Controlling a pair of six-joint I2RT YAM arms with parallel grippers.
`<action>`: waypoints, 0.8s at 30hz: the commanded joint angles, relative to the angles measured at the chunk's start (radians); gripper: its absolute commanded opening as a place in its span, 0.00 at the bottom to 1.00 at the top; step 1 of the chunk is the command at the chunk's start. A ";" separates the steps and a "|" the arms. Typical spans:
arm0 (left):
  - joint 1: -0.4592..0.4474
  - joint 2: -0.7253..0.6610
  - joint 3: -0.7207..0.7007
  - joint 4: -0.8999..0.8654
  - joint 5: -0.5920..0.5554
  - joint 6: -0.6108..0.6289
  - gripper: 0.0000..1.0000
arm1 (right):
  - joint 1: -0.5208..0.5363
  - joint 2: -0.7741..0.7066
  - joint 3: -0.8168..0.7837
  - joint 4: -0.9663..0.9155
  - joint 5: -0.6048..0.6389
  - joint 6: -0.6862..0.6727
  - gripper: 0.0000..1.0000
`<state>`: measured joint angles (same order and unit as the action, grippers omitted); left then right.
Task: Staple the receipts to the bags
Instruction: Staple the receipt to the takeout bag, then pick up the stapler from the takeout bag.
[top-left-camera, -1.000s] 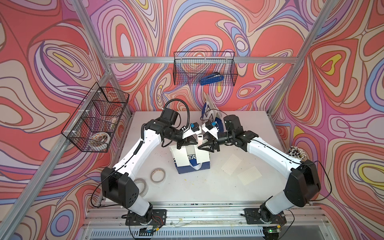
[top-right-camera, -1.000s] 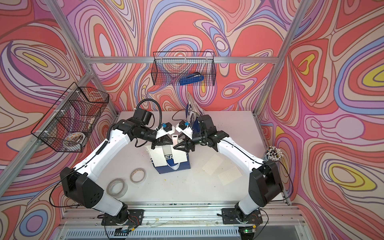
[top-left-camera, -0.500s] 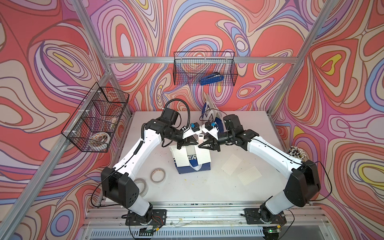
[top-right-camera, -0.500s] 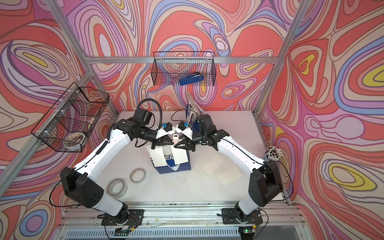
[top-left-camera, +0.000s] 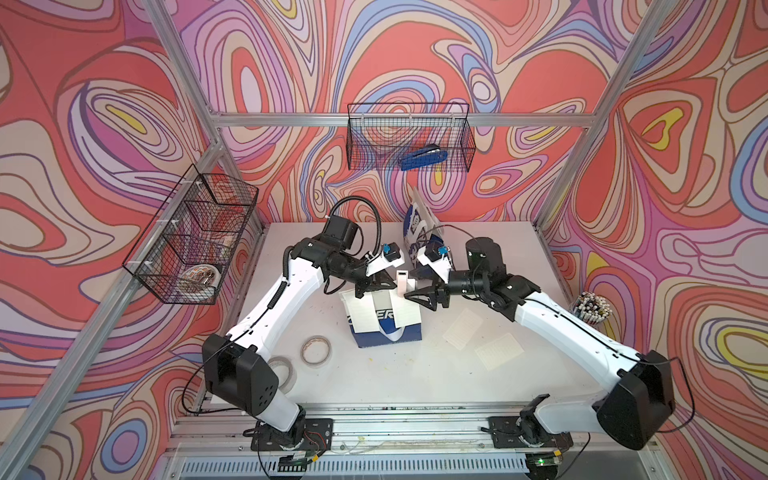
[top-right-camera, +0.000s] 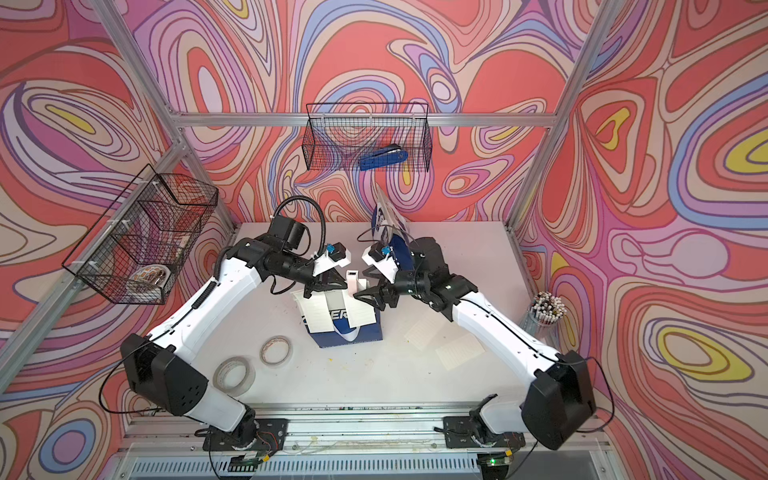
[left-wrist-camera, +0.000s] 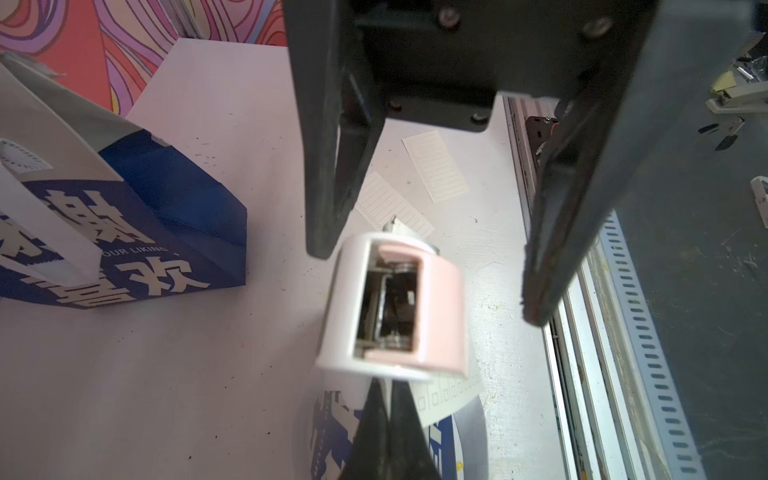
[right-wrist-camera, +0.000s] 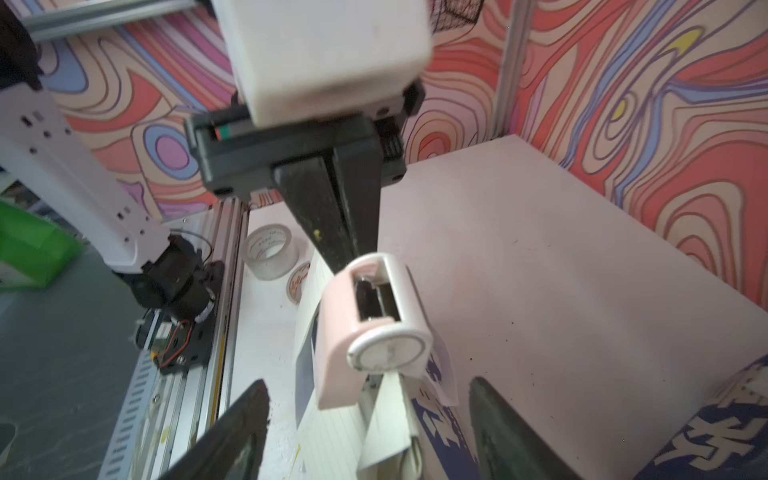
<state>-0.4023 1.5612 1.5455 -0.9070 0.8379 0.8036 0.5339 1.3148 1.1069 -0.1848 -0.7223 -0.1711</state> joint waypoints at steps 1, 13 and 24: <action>-0.003 0.006 0.034 0.014 -0.025 -0.052 0.00 | 0.013 -0.077 -0.061 0.144 0.161 0.199 0.77; -0.004 0.011 0.025 0.074 -0.059 -0.215 0.00 | 0.377 -0.131 0.001 0.038 0.983 0.528 0.46; -0.004 0.002 0.001 0.098 -0.060 -0.228 0.00 | 0.432 0.014 0.106 0.002 1.131 0.536 0.44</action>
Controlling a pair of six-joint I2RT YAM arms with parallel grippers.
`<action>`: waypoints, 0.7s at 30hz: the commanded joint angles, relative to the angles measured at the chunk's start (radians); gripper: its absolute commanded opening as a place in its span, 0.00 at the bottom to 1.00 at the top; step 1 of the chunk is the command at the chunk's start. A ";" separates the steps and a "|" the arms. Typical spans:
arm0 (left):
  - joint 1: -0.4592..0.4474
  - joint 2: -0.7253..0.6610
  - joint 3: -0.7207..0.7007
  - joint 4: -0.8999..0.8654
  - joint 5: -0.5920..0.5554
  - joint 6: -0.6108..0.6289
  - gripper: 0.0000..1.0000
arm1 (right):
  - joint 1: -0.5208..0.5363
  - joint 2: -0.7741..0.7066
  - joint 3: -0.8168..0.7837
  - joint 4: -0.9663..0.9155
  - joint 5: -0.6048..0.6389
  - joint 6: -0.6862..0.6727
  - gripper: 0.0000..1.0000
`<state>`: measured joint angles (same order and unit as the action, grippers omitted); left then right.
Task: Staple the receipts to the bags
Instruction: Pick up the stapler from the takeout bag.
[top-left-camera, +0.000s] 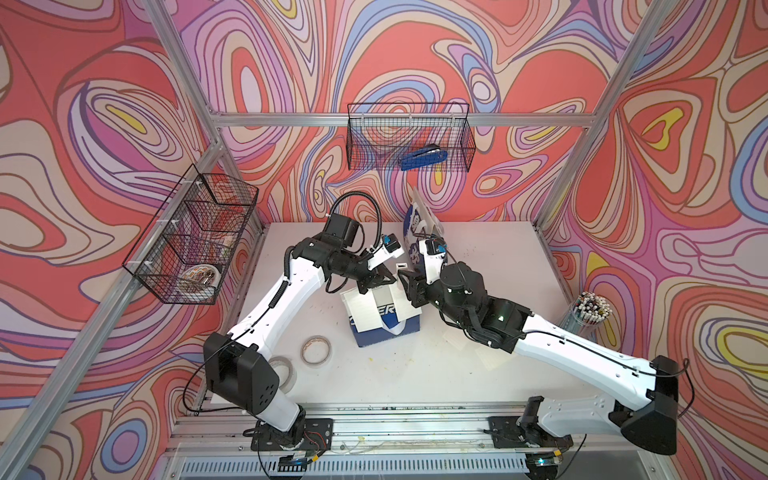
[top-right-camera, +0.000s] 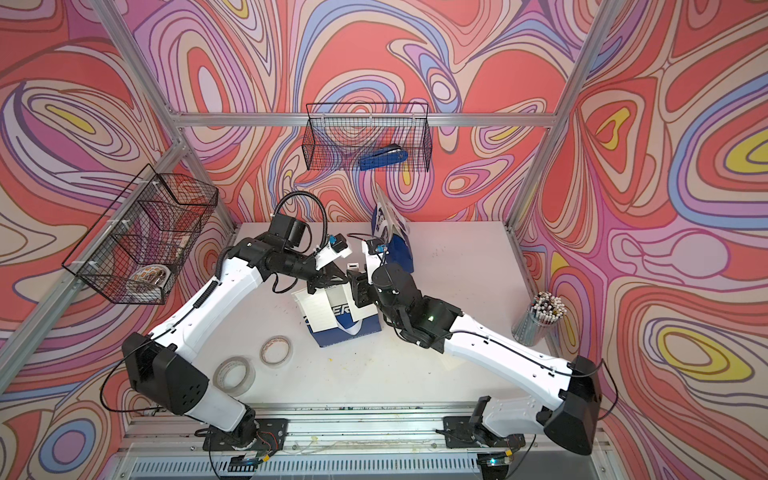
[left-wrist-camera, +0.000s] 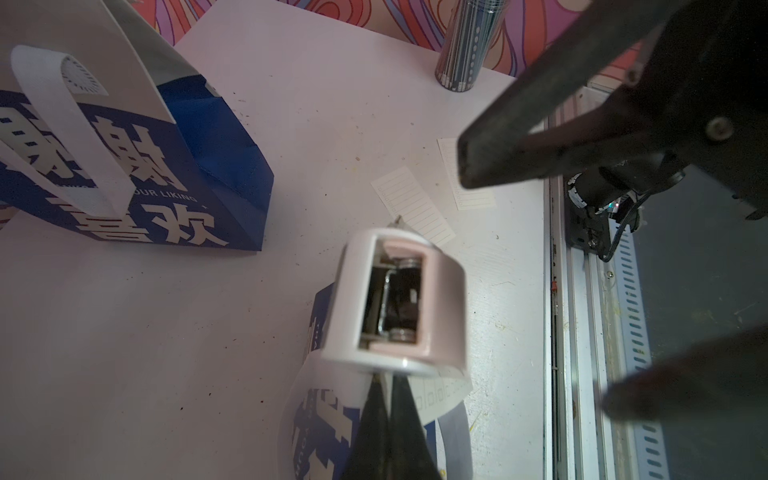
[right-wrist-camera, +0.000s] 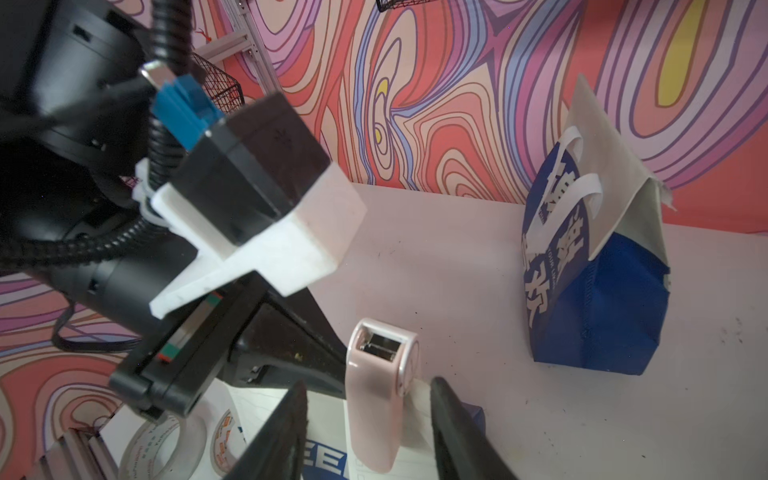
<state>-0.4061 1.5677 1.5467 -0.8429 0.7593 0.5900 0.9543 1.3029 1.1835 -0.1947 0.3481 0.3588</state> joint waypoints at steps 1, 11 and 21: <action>0.000 -0.003 0.000 0.037 0.018 -0.018 0.00 | 0.013 0.040 0.038 0.022 0.056 -0.002 0.44; 0.000 0.008 0.006 0.060 0.032 -0.044 0.00 | 0.015 0.128 0.068 0.031 0.096 -0.007 0.31; 0.000 0.002 0.001 0.019 0.010 0.014 0.00 | 0.016 0.060 0.081 0.014 0.147 -0.040 0.10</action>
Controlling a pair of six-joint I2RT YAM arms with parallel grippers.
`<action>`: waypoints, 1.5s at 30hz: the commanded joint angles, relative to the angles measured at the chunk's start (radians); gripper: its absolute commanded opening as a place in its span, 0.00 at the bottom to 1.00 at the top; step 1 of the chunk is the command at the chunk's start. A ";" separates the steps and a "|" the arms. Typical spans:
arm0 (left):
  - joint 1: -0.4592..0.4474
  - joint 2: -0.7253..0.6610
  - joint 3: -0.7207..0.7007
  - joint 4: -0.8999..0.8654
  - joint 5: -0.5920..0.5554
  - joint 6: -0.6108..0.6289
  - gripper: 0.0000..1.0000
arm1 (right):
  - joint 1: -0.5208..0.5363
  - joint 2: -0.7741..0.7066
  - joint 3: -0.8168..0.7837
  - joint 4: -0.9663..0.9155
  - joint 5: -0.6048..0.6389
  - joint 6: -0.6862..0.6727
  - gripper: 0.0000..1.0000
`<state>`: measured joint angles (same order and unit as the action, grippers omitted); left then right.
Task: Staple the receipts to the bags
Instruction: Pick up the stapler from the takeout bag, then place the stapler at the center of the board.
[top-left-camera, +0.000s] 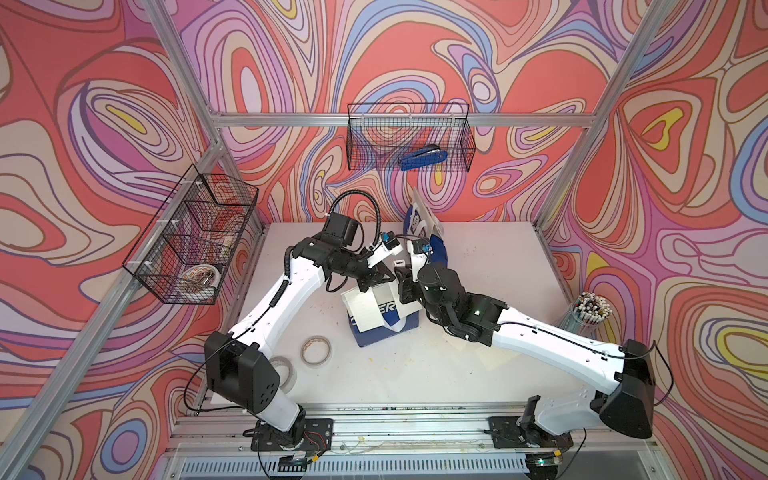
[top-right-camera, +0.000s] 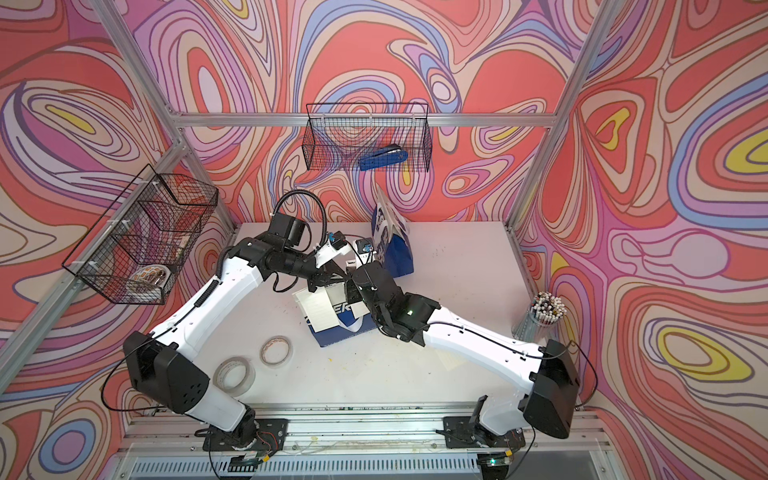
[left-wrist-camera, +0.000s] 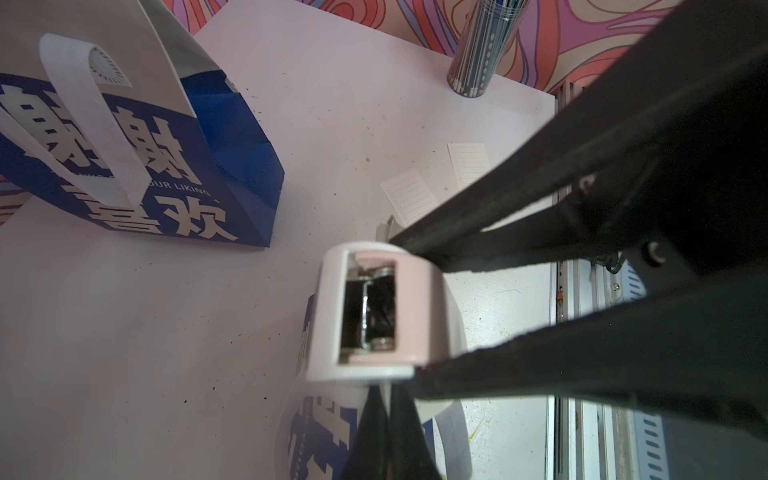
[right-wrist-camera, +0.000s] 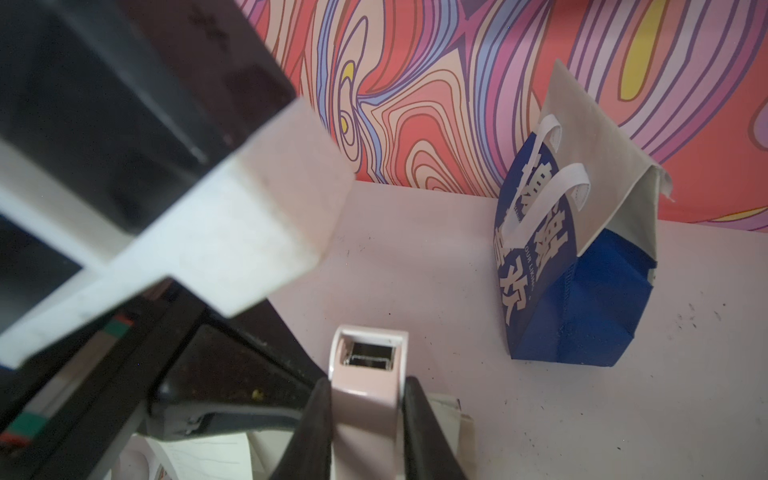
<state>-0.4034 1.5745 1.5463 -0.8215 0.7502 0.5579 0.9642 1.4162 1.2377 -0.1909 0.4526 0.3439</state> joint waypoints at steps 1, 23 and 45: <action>-0.003 -0.007 0.000 -0.007 0.015 0.055 0.00 | 0.005 -0.062 0.025 0.014 0.048 -0.033 0.08; 0.031 -0.060 0.022 -0.189 -0.187 0.347 0.00 | -0.205 -0.216 -0.004 -0.567 -0.131 0.164 0.02; 0.078 -0.059 -0.028 -0.110 -0.209 0.478 0.00 | -0.241 0.243 -0.225 -0.567 -0.551 0.425 0.08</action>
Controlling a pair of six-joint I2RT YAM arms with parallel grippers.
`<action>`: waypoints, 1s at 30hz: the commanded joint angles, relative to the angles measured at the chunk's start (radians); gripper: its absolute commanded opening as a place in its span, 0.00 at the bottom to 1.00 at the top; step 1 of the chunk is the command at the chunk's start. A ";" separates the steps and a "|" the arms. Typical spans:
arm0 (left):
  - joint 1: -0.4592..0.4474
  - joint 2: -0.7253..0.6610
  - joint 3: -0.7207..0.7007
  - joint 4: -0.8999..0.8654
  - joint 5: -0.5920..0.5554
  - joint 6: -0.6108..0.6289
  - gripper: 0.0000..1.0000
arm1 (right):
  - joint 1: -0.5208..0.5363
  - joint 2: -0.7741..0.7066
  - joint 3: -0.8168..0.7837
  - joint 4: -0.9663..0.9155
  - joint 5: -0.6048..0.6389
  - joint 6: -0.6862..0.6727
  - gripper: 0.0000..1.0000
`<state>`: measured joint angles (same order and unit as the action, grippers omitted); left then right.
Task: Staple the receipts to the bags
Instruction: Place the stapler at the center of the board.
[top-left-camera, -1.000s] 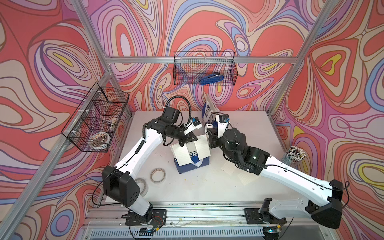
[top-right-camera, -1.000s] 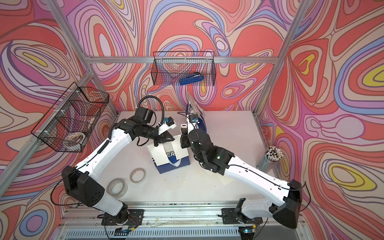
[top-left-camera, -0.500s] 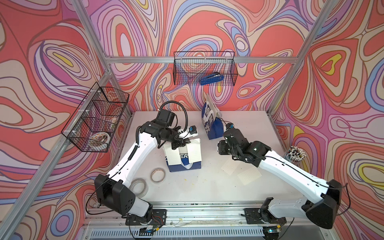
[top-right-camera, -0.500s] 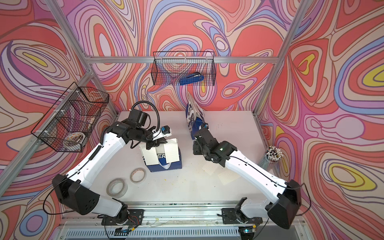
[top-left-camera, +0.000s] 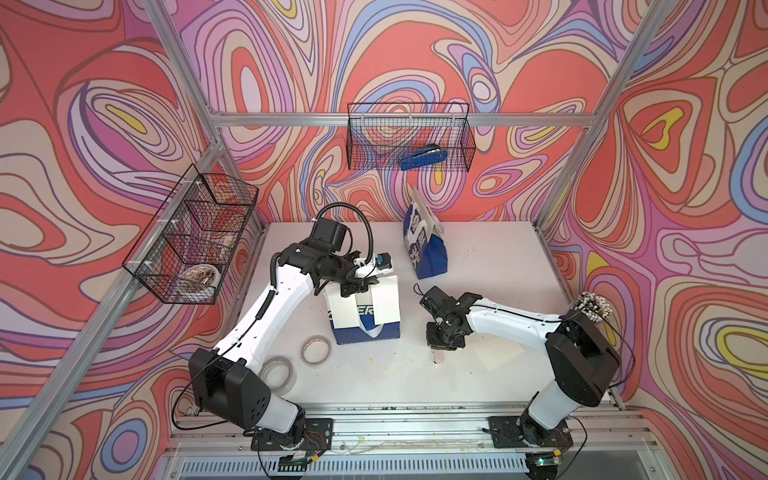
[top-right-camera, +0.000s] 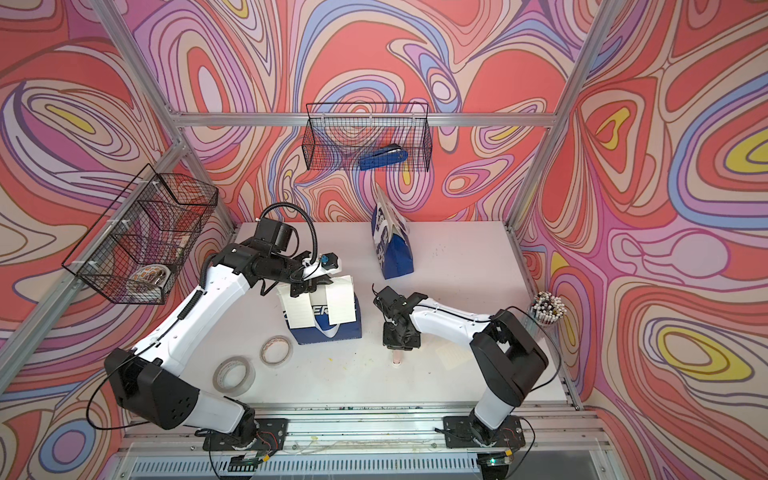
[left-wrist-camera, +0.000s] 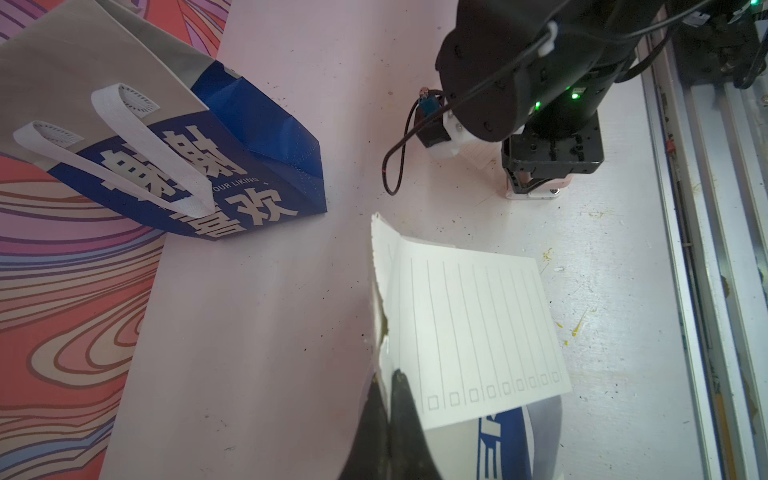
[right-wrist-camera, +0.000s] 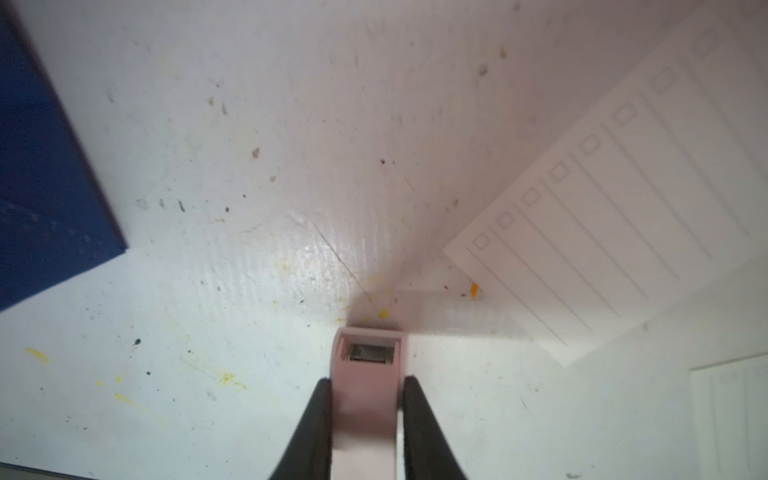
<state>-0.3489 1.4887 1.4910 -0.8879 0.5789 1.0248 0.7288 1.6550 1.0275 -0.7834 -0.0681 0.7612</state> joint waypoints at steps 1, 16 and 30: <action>0.030 0.030 0.037 -0.053 -0.037 0.017 0.00 | -0.009 0.010 -0.019 0.033 -0.031 0.006 0.12; 0.182 0.164 0.284 -0.129 0.020 0.083 0.00 | -0.020 -0.241 0.030 0.080 0.175 -0.054 0.59; 0.249 0.416 0.478 -0.070 -0.113 0.037 0.03 | -0.058 -0.357 0.098 0.451 0.391 -0.575 0.69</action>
<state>-0.1101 1.8900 1.9762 -0.9997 0.5095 1.0870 0.6952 1.2869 1.0904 -0.4652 0.3172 0.4015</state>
